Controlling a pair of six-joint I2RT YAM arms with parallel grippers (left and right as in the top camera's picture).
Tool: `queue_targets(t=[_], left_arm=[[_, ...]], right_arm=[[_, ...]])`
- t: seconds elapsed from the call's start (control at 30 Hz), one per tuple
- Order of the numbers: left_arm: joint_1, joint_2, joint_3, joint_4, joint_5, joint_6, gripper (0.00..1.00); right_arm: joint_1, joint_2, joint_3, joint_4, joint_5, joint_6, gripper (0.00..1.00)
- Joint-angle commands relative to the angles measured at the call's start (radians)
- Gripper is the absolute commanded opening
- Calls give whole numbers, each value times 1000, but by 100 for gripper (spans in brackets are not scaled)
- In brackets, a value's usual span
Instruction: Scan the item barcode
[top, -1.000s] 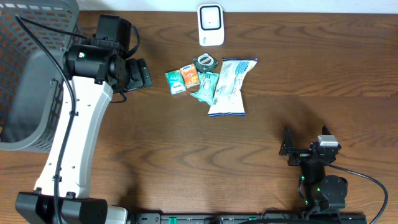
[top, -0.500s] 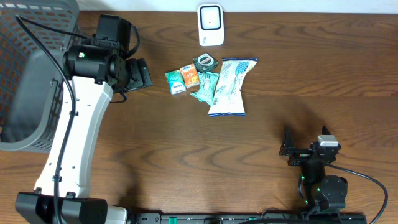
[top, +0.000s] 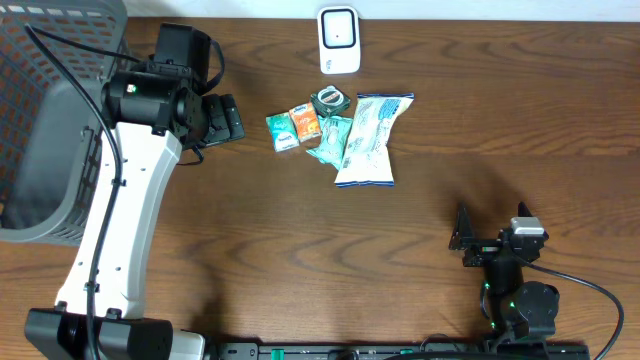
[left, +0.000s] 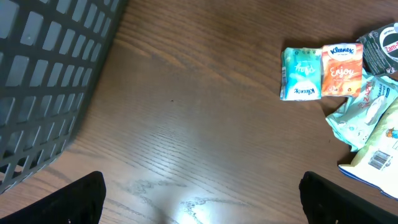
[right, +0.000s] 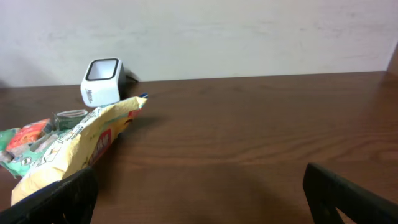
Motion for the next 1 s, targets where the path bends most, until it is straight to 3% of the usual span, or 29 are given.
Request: queue_targets(t=[0.0,0.2,0.4,0.57,0.8,0.87,0.97], left_arm=[[3,-7,9,-4,-13,10,98],[3,-7,9,-4,-13,10,98],[3,-7,9,-4,-13,10,98],[3,-7,9,-4,-13,10,98],[3,-7,9,-4,-13,10,98],[3,-7,9,-4,-13,10,98],[3,-7,9,-4,-13,10,98]], right_arm=[[-9,-2,-2,-3,1,-8,99],[-9,-2,-1,-2,24,-98,99],[-9,-2,-1,35,19,-81,99],[-9,-2,-1,49,-291,146,99],[-9,-2,-1,207,-410,395,99],[-9,-2,-1,299,-391,455,99],[-9,-1,-1,596,-368,494,99]])
